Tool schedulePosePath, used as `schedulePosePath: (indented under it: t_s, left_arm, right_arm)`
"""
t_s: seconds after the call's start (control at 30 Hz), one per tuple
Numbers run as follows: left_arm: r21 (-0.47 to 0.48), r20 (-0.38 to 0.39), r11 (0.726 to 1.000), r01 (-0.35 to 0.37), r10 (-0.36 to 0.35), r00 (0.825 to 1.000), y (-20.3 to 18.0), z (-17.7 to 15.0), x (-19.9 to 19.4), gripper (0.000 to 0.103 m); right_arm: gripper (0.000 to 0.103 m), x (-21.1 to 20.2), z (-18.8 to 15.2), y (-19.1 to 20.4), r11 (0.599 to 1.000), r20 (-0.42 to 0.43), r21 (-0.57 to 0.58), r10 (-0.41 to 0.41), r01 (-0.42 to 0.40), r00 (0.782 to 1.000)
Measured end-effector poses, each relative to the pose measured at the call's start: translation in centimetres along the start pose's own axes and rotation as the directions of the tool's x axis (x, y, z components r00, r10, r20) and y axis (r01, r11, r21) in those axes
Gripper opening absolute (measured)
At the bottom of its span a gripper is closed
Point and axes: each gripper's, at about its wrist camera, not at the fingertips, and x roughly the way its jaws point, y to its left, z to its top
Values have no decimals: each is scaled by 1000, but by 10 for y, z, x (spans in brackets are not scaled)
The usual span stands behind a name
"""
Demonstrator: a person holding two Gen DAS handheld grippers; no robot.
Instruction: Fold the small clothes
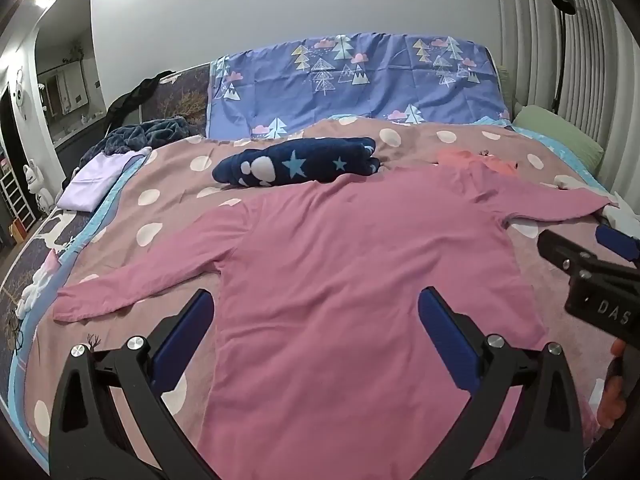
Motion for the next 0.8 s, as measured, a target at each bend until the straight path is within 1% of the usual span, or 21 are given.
schedulePosePath:
  t_s: [0.3, 0.43, 0.63, 0.7, 0.8]
  left_arm:
    - [-25, -14, 1000, 8, -8, 1000, 12, -3, 4, 102]
    - [-19, 1, 999, 27, -27, 1000, 12, -6, 4, 102]
    - [-22, 52, 998, 59, -58, 997, 14, -3, -2, 102]
    - [-23, 53, 997, 74, -72, 996, 14, -3, -1, 102]
    - [-29, 48, 997, 71, -70, 996, 15, -3, 1, 102]
  right_arm:
    - [101, 1, -2, 15, 1000, -15, -26, 9, -10, 1000]
    - [101, 1, -3, 18, 1000, -14, -30, 6, -6, 1000]
    - [101, 1, -3, 22, 999, 4, -35, -10, 10, 1000]
    - [101, 0, -2, 24, 999, 8, -39, -16, 16, 1000]
    - [101, 1, -2, 25, 999, 5, -39, -17, 17, 1000]
